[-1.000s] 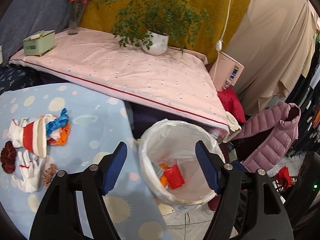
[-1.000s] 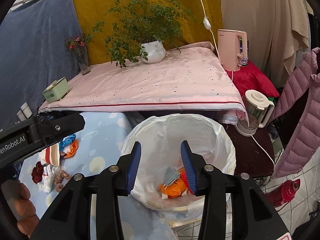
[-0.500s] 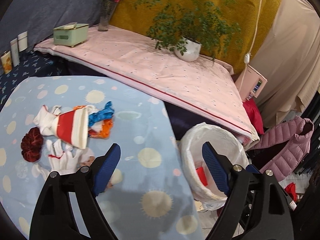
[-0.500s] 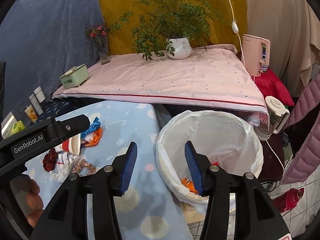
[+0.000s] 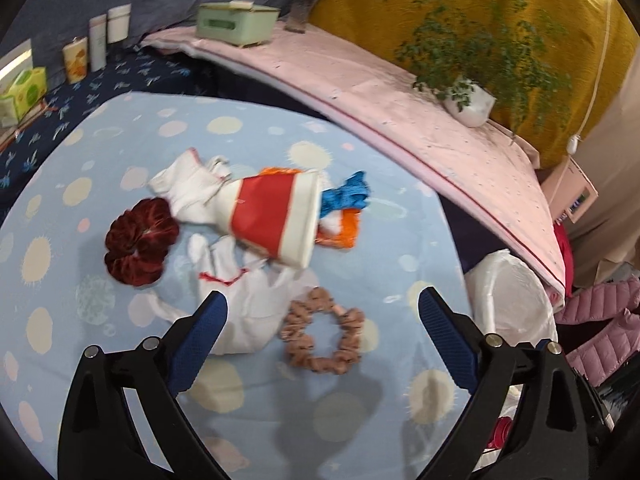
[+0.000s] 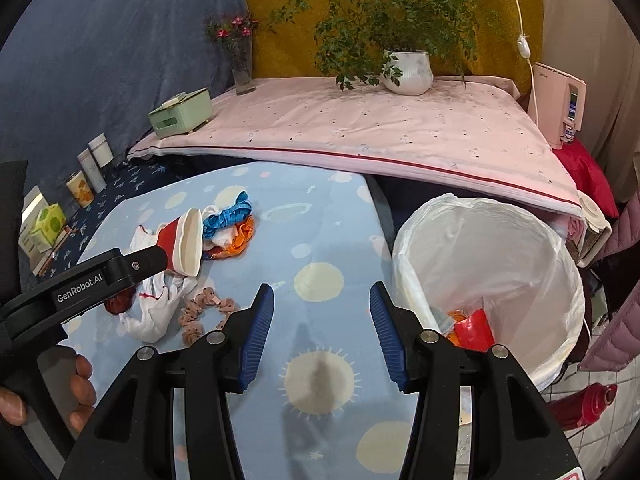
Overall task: Collect trash
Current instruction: 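Move both tools back from the bin to the trash on the table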
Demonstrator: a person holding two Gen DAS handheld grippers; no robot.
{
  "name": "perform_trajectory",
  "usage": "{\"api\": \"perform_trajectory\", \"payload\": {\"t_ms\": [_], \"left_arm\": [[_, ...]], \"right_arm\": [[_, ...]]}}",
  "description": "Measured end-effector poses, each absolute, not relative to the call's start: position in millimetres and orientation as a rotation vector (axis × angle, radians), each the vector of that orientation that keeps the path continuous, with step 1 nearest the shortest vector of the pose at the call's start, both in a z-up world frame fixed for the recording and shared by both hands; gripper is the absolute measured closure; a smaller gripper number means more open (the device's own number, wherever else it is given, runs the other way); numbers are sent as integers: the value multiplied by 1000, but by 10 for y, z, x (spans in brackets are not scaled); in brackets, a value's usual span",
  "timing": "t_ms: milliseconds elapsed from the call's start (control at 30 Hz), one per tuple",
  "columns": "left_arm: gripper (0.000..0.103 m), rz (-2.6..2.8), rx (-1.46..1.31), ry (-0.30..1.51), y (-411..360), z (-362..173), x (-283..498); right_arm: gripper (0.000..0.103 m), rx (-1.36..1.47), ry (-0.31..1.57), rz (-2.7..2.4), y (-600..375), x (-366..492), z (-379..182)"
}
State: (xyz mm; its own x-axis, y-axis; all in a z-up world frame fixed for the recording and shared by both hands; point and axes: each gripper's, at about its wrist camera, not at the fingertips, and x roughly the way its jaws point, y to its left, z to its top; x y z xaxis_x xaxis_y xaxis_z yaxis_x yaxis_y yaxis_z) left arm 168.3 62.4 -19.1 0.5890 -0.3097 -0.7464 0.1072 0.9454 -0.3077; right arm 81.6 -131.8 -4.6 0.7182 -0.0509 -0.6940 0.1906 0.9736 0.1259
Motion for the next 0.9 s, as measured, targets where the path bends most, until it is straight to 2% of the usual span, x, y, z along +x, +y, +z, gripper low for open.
{"api": "perform_trajectory", "payload": {"t_ms": [433,900], "left_arm": [[10,-133,-199,997,977,-700,1851],[11,-125,-157,1034,970,-999,1995]], "right_arm": [[54,183,873,-71,-850,1170,-523],[54,161,961,-46,-610,1485,-898]]}}
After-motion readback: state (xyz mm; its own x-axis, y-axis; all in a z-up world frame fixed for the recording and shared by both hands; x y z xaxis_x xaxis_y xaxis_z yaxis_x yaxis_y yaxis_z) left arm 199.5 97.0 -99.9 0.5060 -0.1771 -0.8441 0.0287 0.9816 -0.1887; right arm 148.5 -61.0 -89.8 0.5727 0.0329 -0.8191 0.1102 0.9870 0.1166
